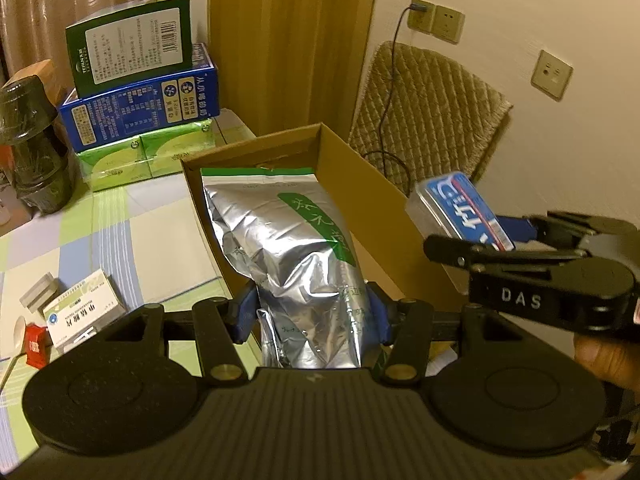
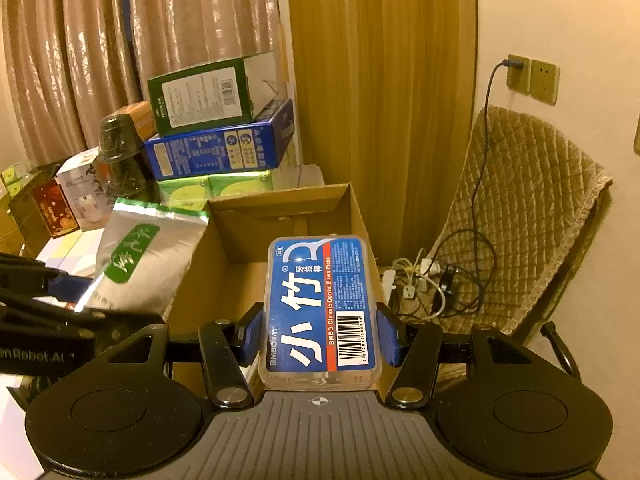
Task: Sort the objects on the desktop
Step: 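Lift both held items and carry them over the cardboard box, then lower the foil bag and toothpick box into the cardboard box and open both tools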
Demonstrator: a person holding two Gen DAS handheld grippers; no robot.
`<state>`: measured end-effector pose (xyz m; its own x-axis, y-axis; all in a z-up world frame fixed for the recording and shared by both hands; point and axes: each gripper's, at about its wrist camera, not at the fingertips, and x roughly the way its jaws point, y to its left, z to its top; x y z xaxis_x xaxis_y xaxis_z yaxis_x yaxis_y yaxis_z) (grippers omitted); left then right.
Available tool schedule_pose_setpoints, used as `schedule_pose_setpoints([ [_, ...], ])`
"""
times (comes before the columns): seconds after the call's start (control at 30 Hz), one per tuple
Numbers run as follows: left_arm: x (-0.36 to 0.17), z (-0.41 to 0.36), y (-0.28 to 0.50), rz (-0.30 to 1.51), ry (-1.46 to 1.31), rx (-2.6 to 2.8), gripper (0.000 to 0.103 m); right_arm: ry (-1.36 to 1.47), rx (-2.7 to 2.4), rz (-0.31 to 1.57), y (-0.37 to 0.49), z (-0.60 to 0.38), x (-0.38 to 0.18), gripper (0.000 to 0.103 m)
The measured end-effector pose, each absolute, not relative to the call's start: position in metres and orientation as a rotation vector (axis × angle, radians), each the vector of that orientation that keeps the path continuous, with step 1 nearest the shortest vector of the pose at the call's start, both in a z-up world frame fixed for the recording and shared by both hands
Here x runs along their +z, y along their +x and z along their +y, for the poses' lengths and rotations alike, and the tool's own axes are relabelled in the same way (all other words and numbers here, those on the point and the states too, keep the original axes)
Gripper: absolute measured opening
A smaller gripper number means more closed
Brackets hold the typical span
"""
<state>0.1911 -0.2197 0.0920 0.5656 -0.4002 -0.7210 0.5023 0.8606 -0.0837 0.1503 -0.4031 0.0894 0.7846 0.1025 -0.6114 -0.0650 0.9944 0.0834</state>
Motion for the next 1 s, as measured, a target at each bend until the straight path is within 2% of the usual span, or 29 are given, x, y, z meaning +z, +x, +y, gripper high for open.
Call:
schedule_pose_setpoints([
  [0.37, 0.083, -0.231, 0.217, 0.809, 0.114, -0.526, 0.051, 0.112, 0.062, 0.689, 0.172, -0.414, 0.079, 0.054],
  [0.73, 0.087, -0.209, 0.211, 0.791, 0.087, -0.496, 0.051, 0.105, 0.064, 0.708, 0.17, -0.411, 0.071, 0.054],
  [1.0, 0.083, -0.189, 0.205, 0.804, 0.064, -0.468, 0.058, 0.127, 0.086, 0.673, 0.173, -0.401, 0.073, 0.056],
])
